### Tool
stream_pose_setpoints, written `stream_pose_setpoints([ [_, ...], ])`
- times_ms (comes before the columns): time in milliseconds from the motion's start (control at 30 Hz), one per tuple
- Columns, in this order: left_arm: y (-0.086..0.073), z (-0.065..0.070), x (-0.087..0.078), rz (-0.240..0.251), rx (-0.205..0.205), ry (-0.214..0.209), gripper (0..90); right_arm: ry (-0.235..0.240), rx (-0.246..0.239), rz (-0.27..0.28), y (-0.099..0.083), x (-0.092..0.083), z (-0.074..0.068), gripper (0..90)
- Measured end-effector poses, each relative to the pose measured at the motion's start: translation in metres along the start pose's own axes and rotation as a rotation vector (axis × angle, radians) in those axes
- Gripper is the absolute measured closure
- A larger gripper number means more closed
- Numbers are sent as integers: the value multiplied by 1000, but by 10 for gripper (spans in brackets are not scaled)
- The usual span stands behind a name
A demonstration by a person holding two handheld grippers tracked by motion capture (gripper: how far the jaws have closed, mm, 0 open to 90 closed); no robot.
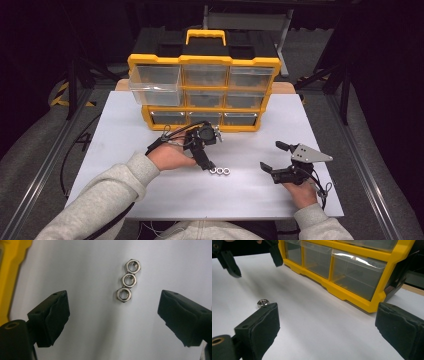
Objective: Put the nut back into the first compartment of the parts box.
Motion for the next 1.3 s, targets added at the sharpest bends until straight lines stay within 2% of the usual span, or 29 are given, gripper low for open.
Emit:
stream_pose_setpoints([
  [400,0,9,27,-29,16,-31,153,6,14,4,-1,0,1,58],
  [600,-1,9,33,-52,14,-43,182,9,22,-6,-2,1,2,58],
  [833,-2,13,40,-62,31,-58,237,12,32,-12,-3,2,2,58],
  [967,-3,17,42,-49,30,-79,338,21,42,-7,-2,3,1,58],
  [1100,-4,17,45,-59,36,-66,396,31,41,-10,-3,4,0,58],
  [1200,-4,17,46,-68,43,-54,480,43,37,-13,-3,5,-2,58],
  [1300,-5,17,49,-95,43,-37,540,44,34,-17,-3,5,-2,58],
])
Point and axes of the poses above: each handheld gripper's, and its own axes: x roughly forward along the jaws, y roughly out of its top, z roughly to its right, the point moved 9 cm from there along x, roughly forward along the jaws
